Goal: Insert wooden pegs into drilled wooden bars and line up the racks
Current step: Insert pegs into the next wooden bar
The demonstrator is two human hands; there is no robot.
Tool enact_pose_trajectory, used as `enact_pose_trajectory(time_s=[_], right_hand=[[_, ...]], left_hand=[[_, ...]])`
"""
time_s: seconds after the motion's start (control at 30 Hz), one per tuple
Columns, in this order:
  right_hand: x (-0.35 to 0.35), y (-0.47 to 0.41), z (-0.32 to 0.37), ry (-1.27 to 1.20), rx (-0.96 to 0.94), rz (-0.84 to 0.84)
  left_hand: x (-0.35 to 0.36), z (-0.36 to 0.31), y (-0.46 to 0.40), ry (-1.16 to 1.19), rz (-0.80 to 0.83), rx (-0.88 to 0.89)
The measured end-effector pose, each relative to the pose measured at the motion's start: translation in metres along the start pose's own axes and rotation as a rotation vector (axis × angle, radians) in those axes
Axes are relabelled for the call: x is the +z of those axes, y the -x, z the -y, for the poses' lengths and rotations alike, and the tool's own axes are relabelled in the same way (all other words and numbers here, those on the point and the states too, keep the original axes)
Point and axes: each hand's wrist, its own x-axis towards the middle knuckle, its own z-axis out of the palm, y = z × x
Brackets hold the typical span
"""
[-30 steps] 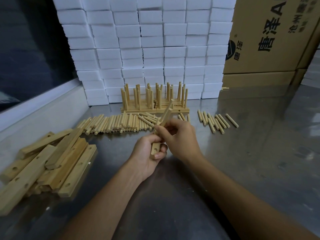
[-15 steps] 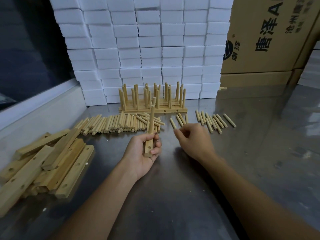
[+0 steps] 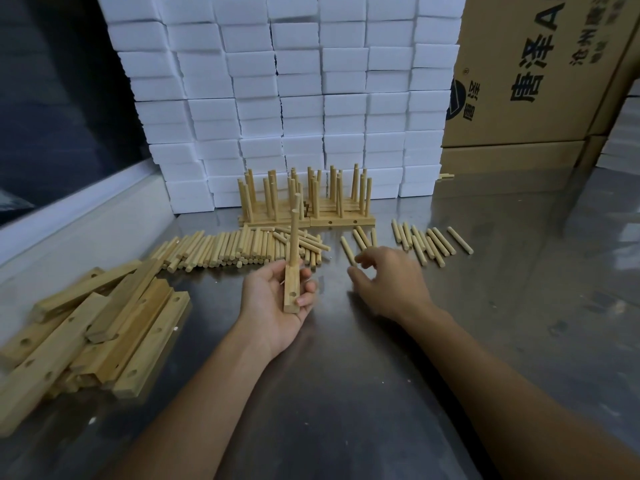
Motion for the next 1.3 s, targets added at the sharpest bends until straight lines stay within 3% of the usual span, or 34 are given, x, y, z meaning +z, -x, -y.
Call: enact_pose_trajectory(time_s=[0.13, 0.33, 0.53, 0.7, 0.87, 0.97, 1.3], right_hand=[[0.012, 0.0, 0.015, -0.115, -0.118, -0.133], [0.017, -0.008, 0.004, 0.256, 0.025, 0.112], [0.016, -0.006, 0.007, 0.301, 0.05, 0.032], [0.005, -0.005, 0.002, 0.187, 0.174, -0.06], [-0.002, -0.003, 0.0, 0.145, 0.21, 0.044], [-0.002, -0.002, 0.001, 0.178, 0.172, 0.082], [-0.003, 0.007, 0.012, -0.295, -0.051, -0.137]], left_hand=[[0.001, 0.002, -0.002, 0.005, -0.007, -0.001], [0.002, 0.002, -0.002, 0.02, -0.022, -0.005], [0.002, 0.001, -0.001, 0.016, -0.023, -0.005], [0.002, 0.002, 0.0, 0.003, -0.013, 0.014], [0.003, 0.002, 0.0, -0.005, -0.011, 0.02], [0.002, 0.002, -0.001, -0.012, -0.006, 0.026], [0.0, 0.002, -0.002, -0.023, -0.014, 0.024]])
